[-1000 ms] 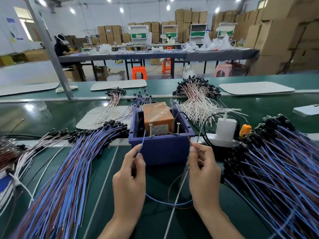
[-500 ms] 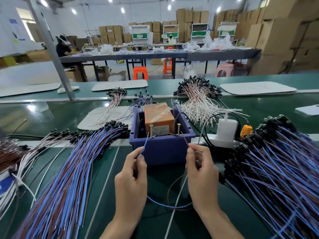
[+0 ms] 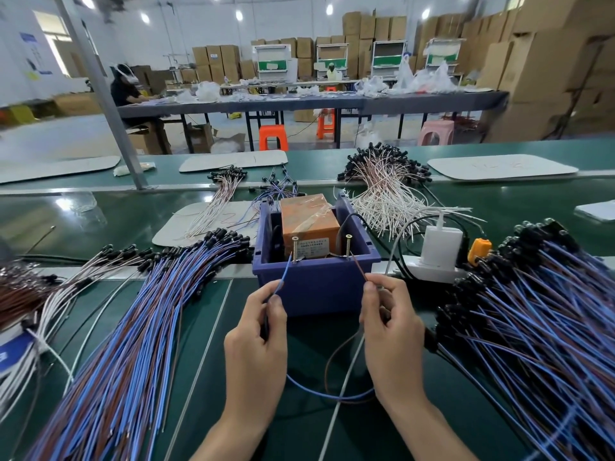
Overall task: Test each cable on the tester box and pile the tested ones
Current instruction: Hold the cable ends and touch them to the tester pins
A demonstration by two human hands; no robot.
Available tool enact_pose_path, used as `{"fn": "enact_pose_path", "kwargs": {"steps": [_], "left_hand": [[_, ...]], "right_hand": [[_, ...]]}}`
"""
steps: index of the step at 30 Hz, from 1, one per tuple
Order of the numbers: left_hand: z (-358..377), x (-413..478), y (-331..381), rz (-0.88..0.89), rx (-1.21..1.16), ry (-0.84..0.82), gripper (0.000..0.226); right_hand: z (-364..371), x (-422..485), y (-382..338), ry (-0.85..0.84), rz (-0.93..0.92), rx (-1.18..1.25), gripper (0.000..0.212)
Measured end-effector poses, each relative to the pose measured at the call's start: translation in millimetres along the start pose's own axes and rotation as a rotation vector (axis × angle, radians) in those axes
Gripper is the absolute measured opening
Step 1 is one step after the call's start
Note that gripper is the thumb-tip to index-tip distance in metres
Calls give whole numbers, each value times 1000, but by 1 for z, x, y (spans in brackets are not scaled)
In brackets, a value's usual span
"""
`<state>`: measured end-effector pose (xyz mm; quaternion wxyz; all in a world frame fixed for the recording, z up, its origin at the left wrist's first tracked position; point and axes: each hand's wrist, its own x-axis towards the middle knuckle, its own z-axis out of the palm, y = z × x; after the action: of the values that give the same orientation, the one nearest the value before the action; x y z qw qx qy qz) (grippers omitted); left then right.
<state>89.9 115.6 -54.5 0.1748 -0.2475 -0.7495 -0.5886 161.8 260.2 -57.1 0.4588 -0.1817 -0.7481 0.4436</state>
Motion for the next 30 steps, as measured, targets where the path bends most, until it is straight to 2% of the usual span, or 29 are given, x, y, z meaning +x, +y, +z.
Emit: {"fn": "enact_pose_path", "kwargs": {"steps": [19, 26, 30], "left_hand": [[1, -1, -2, -5, -22, -23, 23], [0, 0, 0, -27, -52, -15, 22], [0, 1, -1, -27, -59, -19, 22]], "right_hand": [[0, 0, 1, -14, -26, 10, 9], [2, 0, 5, 6, -7, 53, 27], [2, 0, 4, 2, -14, 61, 23]]}}
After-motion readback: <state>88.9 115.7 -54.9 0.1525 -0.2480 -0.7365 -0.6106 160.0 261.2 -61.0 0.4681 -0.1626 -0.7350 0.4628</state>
